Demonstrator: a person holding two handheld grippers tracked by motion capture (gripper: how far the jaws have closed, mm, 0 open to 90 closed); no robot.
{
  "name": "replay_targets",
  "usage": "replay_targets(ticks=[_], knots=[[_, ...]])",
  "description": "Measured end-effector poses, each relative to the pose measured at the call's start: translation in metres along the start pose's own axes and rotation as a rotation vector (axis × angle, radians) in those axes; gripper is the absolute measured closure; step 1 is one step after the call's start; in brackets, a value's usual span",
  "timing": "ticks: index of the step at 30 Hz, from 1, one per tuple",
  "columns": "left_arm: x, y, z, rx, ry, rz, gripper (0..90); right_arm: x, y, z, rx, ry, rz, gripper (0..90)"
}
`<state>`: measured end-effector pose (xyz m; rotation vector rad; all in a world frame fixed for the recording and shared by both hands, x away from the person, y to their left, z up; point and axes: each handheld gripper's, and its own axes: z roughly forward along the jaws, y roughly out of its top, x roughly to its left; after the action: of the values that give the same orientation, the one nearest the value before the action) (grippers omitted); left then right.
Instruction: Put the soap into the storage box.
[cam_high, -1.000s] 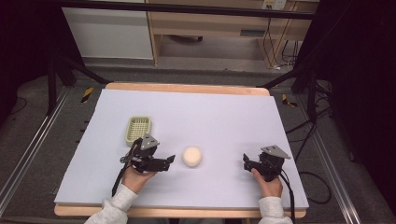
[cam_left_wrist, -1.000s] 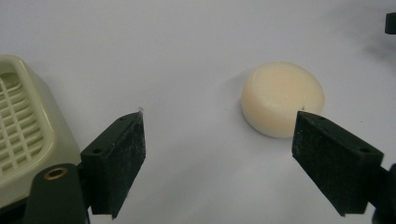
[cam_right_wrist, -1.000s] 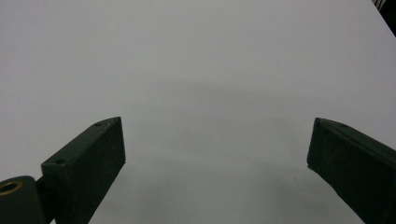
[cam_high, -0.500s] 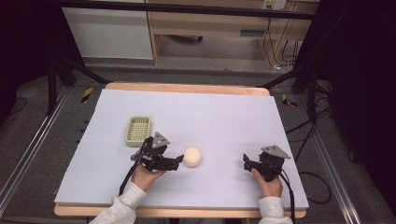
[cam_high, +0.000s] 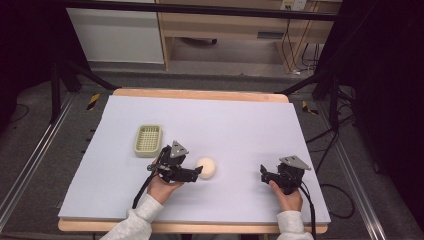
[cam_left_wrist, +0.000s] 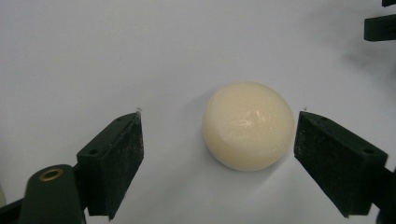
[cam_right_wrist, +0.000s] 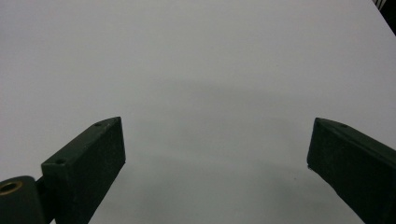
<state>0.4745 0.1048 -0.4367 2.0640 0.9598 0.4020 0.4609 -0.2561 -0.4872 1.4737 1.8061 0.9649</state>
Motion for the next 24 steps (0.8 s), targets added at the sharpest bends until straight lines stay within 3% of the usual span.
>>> replay_targets(ticks=[14, 24], knots=[[-0.007, 0.006, 0.016, 0.005, -0.015, -0.008, 14.6, 0.000, 0.000, 0.000, -0.001, 0.001, 0.000, 4.6], [-0.014, 0.009, 0.028, 0.029, -0.019, 0.016, 13.4, 0.000, 0.000, 0.000, 0.000, 0.002, 0.000, 4.7]])
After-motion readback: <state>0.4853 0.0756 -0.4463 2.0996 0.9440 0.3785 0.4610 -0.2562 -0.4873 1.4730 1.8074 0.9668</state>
